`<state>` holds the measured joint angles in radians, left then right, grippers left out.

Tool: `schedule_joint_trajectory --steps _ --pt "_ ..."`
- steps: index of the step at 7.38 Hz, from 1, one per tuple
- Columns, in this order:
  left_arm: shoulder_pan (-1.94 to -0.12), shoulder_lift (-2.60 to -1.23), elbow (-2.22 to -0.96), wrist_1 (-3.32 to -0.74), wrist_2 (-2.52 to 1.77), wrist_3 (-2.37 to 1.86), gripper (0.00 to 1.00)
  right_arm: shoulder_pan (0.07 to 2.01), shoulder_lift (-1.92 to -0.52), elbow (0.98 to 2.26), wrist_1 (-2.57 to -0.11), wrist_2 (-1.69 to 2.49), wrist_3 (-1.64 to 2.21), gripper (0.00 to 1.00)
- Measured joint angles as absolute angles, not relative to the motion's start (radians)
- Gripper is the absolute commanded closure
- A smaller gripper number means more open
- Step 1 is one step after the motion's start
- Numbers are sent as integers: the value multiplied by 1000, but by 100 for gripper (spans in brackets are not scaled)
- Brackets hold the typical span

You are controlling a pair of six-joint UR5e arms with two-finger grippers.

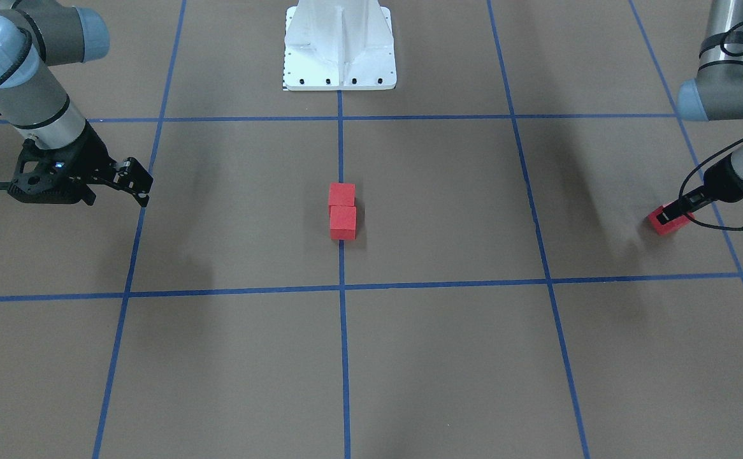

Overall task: Form red blocks into L shape at center
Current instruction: 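Lower the left gripper onto the remaining red cube and grasp it, then carry the cube with the left gripper toward the two-cube column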

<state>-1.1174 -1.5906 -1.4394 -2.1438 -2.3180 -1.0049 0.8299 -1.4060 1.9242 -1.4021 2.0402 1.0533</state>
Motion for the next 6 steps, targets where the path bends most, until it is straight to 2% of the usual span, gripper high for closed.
schedule_joint_trajectory --steps 1,2,3,4,6 --pt "-1116 -1594 -1432 -2148 -2318 -1005 16 830 -1406 1923 -1402 2040 1054 0" --pt "-1115 -1596 -1430 -2150 -2312 -1005 41 830 -1406 1923 -1402 2040 1053 0" --pt "-1111 -1597 -1428 -2150 -2301 -1006 96 830 -1406 1922 -1402 2040 1053 0" --pt "-1107 -1598 -1426 -2151 -2289 -1007 100 830 -1405 1922 -1402 2040 1053 0" --pt "-1105 -1606 -1439 -2145 -2280 -1013 100 830 -1404 1922 -1402 2040 1054 0"
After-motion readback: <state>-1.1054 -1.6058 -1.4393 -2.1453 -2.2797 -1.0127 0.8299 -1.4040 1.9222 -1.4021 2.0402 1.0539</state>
